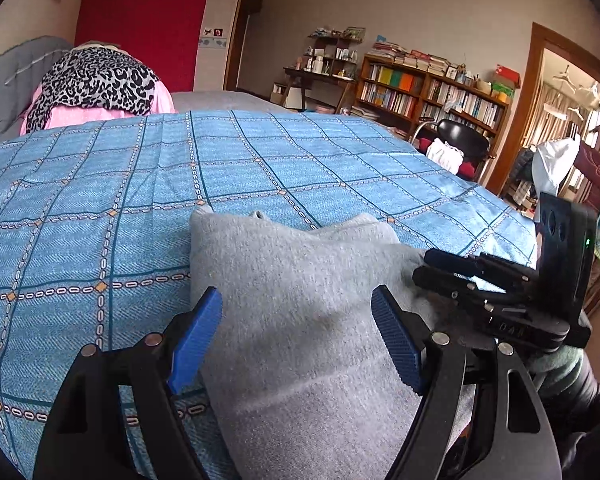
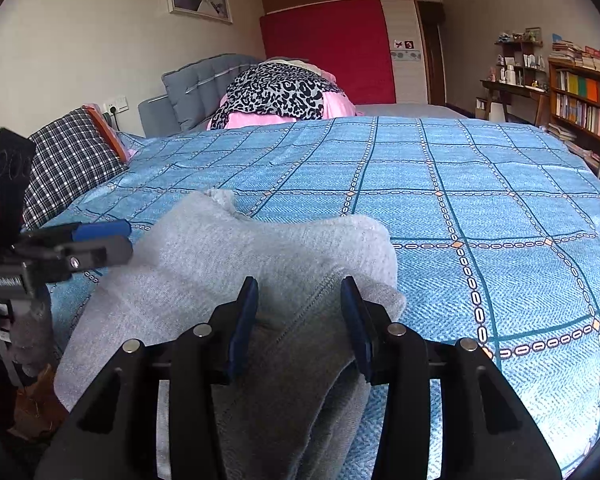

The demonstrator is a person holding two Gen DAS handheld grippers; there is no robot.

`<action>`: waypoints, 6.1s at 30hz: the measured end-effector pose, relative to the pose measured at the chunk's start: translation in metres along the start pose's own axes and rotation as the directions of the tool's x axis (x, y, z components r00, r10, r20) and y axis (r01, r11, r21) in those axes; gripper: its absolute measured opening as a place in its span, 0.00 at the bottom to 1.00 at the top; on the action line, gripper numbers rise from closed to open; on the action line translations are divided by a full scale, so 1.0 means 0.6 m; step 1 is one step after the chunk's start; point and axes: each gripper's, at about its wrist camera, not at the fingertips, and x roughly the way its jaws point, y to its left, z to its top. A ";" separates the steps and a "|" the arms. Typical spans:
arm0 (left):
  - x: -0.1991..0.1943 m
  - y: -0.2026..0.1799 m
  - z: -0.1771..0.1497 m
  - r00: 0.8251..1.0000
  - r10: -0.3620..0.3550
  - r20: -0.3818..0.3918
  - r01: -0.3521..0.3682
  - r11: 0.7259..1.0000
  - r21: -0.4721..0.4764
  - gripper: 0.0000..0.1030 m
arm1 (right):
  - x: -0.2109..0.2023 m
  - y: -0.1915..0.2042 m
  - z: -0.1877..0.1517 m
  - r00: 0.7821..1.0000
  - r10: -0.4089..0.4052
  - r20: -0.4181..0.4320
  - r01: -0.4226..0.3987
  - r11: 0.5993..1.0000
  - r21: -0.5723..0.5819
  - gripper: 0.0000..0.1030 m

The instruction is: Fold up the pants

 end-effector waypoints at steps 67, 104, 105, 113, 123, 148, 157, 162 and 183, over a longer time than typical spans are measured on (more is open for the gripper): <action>0.027 -0.059 -0.065 0.996 -0.086 0.008 0.085 0.995 0.050 0.80 | 0.250 0.109 0.137 0.858 0.220 -0.464 -0.384 0.875 -0.295 0.23; -0.008 0.130 -0.053 0.993 -0.047 -0.112 0.005 0.937 -0.348 0.84 | -0.011 -0.086 -0.052 0.960 0.248 -0.130 -0.187 0.914 0.361 0.89; -0.004 0.133 -0.055 0.991 -0.057 -0.118 0.012 0.936 -0.353 0.84 | -0.007 -0.086 -0.056 0.961 0.242 -0.135 -0.178 0.913 0.367 0.89; 0.009 0.145 -0.060 0.983 -0.146 -0.116 0.091 0.919 -0.384 0.85 | 0.007 -0.078 -0.058 0.971 0.208 -0.119 -0.156 0.925 0.347 0.93; 0.035 0.122 -0.054 0.967 -0.216 -0.133 0.165 0.934 -0.316 0.85 | 0.014 -0.051 -0.066 0.979 0.184 -0.091 -0.148 0.940 0.307 0.78; 0.016 0.073 -0.028 0.959 -0.264 -0.102 0.231 0.938 -0.260 0.40 | 0.019 -0.072 -0.046 0.957 0.288 -0.008 -0.271 0.910 0.315 0.46; 0.032 0.030 0.050 0.963 -0.260 -0.065 0.247 0.955 -0.162 0.35 | -0.018 -0.110 0.012 0.966 0.240 0.097 -0.258 0.928 0.267 0.44; 0.093 -0.021 0.122 0.959 -0.275 -0.071 0.268 0.959 -0.094 0.35 | -0.034 -0.174 0.048 0.976 0.165 0.142 -0.199 0.941 0.274 0.44; 0.475 -0.191 0.351 0.897 -0.401 -0.185 0.399 0.915 -0.049 0.36 | -0.010 -0.515 0.146 0.981 -0.138 0.136 0.068 0.904 0.423 0.44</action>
